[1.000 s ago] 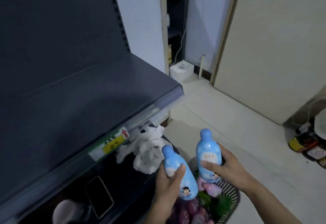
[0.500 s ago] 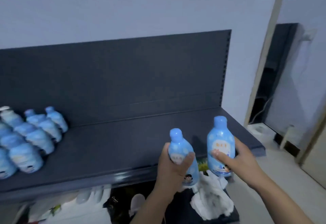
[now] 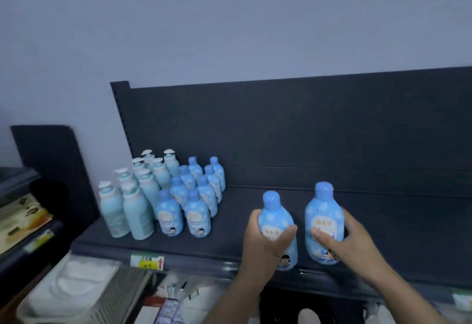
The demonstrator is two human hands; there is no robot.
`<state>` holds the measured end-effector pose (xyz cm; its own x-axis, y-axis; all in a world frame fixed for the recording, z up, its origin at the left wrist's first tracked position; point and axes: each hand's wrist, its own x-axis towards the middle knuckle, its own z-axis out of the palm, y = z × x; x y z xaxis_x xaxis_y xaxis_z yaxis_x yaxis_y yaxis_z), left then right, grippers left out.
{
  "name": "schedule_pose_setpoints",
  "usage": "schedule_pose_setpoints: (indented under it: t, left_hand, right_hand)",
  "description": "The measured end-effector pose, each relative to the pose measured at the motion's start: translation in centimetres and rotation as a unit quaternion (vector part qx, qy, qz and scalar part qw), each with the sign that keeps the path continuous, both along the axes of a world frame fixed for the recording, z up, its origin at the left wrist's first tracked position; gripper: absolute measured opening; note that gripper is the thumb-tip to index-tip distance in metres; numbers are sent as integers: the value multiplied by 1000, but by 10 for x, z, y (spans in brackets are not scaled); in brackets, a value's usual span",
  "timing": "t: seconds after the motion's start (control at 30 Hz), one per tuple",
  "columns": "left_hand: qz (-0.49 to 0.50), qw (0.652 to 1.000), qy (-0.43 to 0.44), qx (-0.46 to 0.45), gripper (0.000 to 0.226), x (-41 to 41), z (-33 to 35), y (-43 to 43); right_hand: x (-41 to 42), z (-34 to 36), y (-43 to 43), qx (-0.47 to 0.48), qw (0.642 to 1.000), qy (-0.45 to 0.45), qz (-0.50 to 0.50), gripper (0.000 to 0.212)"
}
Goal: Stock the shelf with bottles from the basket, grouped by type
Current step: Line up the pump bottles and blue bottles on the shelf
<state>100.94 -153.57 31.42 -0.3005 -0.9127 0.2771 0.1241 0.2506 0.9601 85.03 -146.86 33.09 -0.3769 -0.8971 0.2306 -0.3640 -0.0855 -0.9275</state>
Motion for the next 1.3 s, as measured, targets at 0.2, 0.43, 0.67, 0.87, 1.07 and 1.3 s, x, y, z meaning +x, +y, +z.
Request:
schedule_pose_setpoints:
  t: [0.2, 0.43, 0.67, 0.87, 1.07, 1.3]
  left_hand:
    - [-5, 1000, -3, -7, 61, 54, -11, -51]
    - [38, 997, -60, 15, 51, 54, -28, -98]
    - [99, 989, -86, 73, 41, 23, -44, -152]
    - [121, 984, -90, 90, 39, 4, -61, -185]
    - [119, 987, -83, 75, 41, -7, -69, -199]
    - [85, 993, -71, 45, 62, -4, -76, -202]
  right_hand:
    - [60, -10, -62, 11, 999, -37, 15, 32]
    - [69, -28, -136, 61, 996, -65, -10, 37]
    - [53, -33, -215, 110, 989, -97, 17, 41]
    - [37, -43, -260, 128, 985, -98, 56, 35]
    - [21, -56, -278, 133, 983, -82, 91, 26]
    - [15, -64, -284, 119, 983, -77, 117, 41]
